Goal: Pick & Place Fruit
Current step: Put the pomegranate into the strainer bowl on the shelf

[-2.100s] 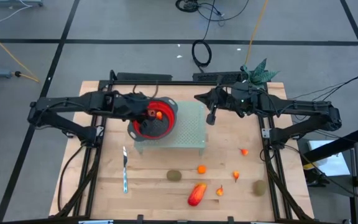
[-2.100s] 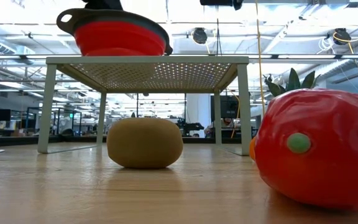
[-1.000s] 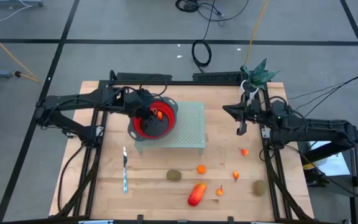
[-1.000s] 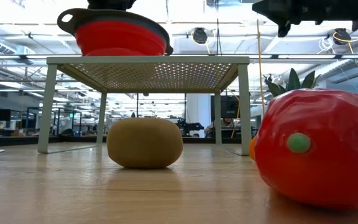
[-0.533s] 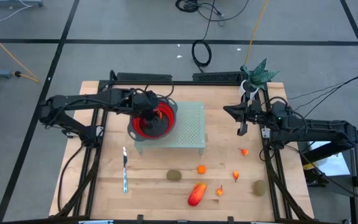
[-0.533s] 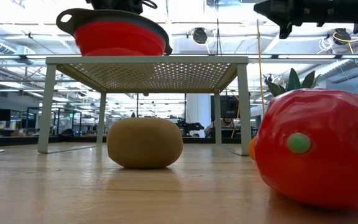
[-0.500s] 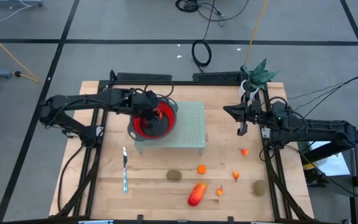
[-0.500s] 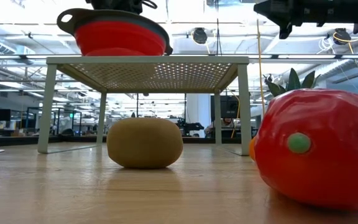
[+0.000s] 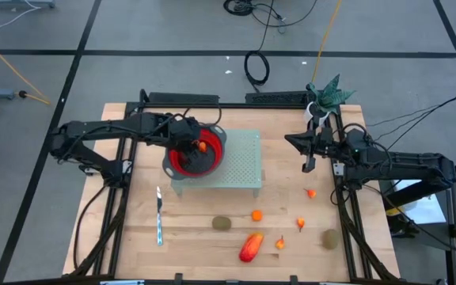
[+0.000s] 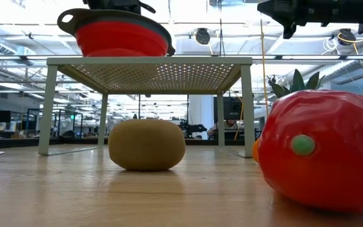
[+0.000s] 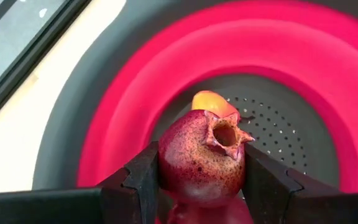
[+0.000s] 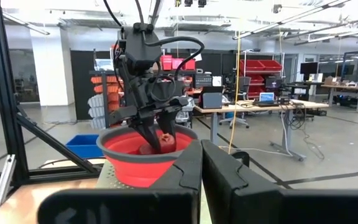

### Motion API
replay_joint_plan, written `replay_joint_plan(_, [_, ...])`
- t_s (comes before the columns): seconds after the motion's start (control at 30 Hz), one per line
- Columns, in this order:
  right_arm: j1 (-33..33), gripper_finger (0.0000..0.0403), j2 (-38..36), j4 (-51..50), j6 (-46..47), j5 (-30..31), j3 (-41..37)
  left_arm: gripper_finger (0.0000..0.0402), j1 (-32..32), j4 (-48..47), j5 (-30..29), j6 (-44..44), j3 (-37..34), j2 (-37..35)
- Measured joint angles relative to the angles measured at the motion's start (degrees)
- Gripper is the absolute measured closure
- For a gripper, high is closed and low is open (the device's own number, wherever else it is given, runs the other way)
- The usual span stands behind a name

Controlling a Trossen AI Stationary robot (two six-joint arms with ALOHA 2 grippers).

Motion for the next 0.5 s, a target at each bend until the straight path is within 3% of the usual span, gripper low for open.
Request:
replay_joint_plan(0.23, [0.01, 0.0403, 0.0, -0.02, -0.29, 0.02, 0.0, 0.0217, 0.0, 0.0, 1.42, 1.67, 0.0, 0.0])
replay_joint_plan(0.5, [0.02, 0.0403, 0.0, -0.02, -0.36, 0.02, 0.02, 0.0153, 0.0, 0.0, 1.4, 2.0, 0.0, 0.0])
